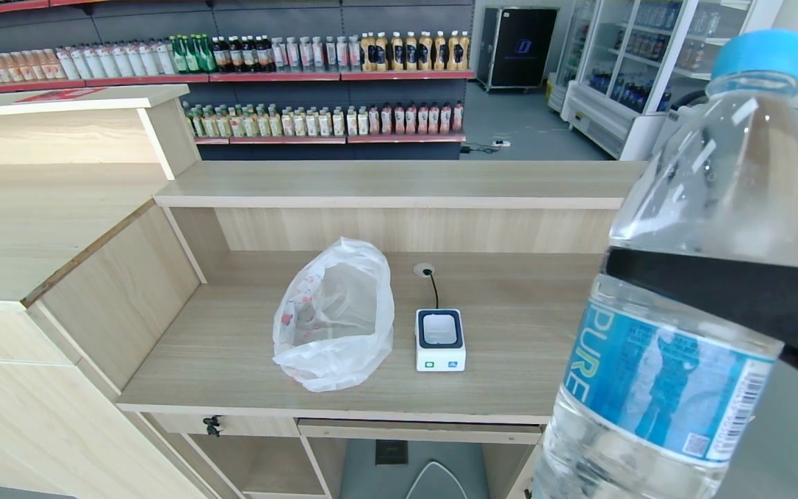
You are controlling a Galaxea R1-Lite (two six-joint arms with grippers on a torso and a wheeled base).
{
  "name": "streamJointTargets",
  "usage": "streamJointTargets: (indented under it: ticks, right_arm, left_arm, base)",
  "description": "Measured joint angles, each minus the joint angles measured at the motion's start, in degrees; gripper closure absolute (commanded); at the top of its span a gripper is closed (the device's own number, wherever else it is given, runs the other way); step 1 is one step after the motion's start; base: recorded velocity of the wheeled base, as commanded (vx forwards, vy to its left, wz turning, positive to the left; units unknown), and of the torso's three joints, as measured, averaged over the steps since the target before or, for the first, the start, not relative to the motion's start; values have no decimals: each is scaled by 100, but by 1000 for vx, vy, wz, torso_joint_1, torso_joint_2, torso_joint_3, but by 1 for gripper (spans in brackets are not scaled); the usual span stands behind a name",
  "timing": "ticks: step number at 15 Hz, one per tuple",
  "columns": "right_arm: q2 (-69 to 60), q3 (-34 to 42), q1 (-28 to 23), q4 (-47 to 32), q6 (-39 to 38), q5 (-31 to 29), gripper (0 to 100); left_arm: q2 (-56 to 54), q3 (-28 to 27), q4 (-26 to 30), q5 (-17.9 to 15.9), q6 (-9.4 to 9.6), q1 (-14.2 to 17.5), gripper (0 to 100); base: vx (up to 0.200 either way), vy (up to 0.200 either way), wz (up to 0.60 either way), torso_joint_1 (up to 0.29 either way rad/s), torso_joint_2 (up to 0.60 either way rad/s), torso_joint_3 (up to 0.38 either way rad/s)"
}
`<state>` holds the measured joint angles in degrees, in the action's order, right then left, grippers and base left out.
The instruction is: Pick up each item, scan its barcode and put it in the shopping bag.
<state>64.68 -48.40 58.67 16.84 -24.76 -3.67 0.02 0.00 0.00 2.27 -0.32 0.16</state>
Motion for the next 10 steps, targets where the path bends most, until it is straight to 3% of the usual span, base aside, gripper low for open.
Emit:
streamJointTargets:
  ticks: [10]
  right_arm:
    - [-330,9,413,-450,5,160,100]
  left_arm:
    - [0,0,0,0,-1,0,0]
  base:
    - [0,0,0,0,0,0]
